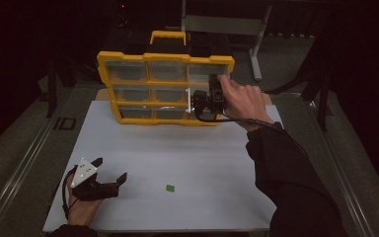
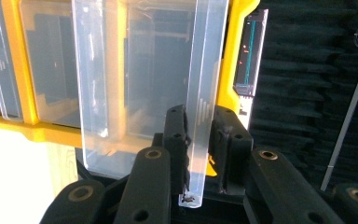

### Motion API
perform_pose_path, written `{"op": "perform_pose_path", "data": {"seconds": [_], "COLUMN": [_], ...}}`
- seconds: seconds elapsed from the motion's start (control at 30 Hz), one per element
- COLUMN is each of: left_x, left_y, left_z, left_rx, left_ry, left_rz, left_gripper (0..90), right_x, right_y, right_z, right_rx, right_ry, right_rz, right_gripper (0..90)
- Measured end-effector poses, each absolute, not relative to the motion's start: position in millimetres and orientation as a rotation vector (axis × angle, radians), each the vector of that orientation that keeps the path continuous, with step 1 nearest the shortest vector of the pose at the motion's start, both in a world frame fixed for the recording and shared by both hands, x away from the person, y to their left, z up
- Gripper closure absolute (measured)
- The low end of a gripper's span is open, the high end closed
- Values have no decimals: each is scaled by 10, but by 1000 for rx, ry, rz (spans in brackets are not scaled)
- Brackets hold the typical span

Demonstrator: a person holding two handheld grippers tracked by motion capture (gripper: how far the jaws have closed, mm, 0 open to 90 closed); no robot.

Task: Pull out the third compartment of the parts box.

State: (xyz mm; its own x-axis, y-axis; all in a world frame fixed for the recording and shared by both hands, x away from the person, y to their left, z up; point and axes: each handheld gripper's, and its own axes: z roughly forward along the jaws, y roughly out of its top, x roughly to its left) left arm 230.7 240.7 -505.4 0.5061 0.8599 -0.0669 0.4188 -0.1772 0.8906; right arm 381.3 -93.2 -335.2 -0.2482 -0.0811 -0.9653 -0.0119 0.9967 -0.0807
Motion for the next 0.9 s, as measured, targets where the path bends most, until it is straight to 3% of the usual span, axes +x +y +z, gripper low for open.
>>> {"op": "perform_pose_path", "data": {"seconds": [0.9], "left_x": [2307], "left_y": [2404], "left_z": [-5055], "left_rx": [1794], "left_ry": [1073], "left_rz": [579], "left_gripper": [1], "right_x": [3568], "right_y": [-940], "right_z": [-3343], "right_rx": [-96], "right_ry": [1827], "right_rz": [-67], "right_gripper": [761]}}
